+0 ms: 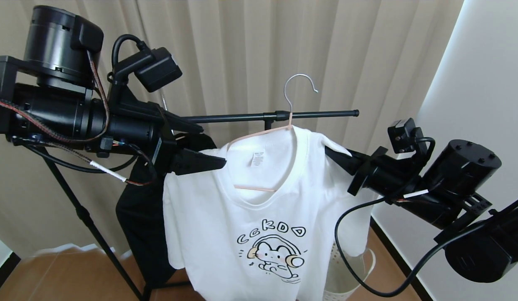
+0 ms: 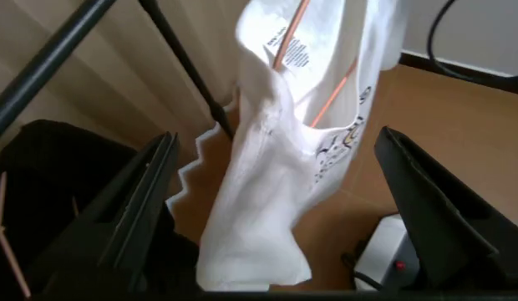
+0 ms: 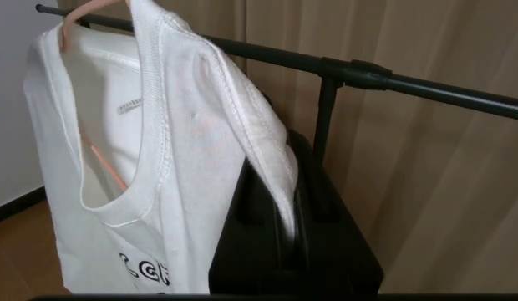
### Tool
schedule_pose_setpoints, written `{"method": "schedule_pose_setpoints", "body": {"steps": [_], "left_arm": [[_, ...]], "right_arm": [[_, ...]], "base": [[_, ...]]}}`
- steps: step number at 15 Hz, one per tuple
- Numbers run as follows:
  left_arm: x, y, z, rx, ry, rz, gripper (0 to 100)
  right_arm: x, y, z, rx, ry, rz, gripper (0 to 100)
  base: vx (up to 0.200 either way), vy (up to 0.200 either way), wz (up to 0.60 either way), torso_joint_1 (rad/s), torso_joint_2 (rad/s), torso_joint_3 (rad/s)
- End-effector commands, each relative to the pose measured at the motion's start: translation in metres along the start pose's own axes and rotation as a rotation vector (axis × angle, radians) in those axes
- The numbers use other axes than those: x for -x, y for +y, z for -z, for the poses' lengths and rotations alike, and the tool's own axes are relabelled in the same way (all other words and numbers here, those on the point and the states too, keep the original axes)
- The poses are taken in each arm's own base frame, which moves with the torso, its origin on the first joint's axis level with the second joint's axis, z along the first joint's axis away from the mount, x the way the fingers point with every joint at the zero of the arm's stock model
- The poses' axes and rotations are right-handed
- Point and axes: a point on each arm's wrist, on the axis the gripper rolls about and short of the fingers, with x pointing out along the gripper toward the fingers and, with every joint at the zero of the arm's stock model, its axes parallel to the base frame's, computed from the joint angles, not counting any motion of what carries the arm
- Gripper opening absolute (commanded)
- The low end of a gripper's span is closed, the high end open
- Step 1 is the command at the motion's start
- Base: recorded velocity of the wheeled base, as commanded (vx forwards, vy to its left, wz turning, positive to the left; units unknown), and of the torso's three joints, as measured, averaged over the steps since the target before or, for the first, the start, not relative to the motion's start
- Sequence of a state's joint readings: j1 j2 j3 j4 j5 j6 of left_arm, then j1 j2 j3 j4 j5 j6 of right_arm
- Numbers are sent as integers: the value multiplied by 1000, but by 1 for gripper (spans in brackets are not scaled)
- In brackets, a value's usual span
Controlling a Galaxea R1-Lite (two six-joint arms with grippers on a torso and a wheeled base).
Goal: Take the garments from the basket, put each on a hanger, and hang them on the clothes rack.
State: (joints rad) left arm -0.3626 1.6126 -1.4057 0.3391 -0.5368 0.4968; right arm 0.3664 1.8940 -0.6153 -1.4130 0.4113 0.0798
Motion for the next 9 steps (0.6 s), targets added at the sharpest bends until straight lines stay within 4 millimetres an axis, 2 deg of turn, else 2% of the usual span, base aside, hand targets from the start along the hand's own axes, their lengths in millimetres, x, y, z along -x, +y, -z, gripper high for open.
{"method": "schedule_pose_setpoints", "body": {"steps": [1, 4, 9], "left_arm": [[-10, 14, 0, 7, -11, 39, 100], [-17, 16, 1, 20, -23, 117, 100], [-26, 29, 20, 52, 25, 113, 100]], "right_arm": [[2, 1, 1, -3, 6, -3, 0], [3, 2, 2, 4, 11, -5, 0], [3, 7, 3, 5, 15, -19, 0]], "base": [[0, 0, 0, 0, 0, 0], [0, 0, 0, 0, 0, 0], [0, 0, 0, 0, 0, 0]]}}
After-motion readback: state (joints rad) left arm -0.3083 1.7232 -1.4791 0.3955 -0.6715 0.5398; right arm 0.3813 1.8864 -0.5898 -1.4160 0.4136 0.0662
